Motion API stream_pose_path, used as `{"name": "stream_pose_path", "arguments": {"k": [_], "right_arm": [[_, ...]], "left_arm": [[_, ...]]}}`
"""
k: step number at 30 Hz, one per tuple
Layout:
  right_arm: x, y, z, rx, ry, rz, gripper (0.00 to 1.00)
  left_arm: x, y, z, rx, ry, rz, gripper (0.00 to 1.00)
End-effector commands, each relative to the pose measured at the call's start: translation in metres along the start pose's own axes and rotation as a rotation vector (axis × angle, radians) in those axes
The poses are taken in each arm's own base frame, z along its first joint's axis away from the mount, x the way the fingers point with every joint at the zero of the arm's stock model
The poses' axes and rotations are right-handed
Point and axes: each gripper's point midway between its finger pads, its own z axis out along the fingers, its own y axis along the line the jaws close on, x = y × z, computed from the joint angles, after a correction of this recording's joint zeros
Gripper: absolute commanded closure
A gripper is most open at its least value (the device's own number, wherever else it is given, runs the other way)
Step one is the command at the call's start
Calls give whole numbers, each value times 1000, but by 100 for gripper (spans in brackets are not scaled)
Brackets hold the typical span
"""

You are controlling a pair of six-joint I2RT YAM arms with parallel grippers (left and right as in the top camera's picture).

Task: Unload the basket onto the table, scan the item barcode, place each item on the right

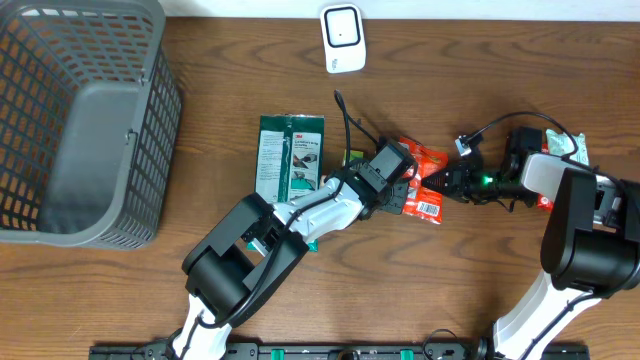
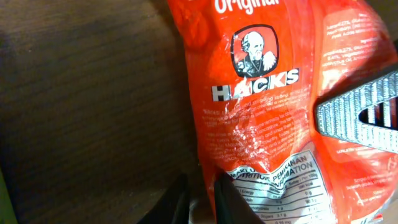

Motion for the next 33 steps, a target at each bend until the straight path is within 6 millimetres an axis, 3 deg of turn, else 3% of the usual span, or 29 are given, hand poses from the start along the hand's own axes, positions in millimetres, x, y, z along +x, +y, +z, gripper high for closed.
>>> {"name": "stream_pose_path", "arguments": {"k": [1, 4, 10, 14, 17, 22, 29, 31, 33], "right_arm": [[5, -2, -3, 48, 7, -37, 83], [2, 1, -7, 63, -6, -55, 87], [-4, 7, -19, 118, -33, -95, 90], [-6, 14, -25, 125, -47, -111, 99], [-7, 18, -25, 109, -52, -92, 99], [-7, 34, -25, 18, -59, -97, 99], [-13, 46, -26, -53, -81, -119, 99], [-13, 49, -27, -72, -82, -120, 99], [-14, 60, -28, -132, -91, -130, 99]], "left_arm": [[-4, 0, -4, 1, -11, 49, 83], [-20, -11, -24, 27, -62, 67, 83], [-57, -36, -87, 96, -197, 76, 78], [-66, -44, -125, 117, -239, 80, 78], [-69, -41, -149, 93, -265, 97, 76], [-76, -13, -194, -43, -333, 64, 75], [-75, 37, -273, -162, -411, -28, 71], [-71, 63, -306, -189, -446, -135, 69], [-67, 82, -326, -211, -473, -210, 69]]}}
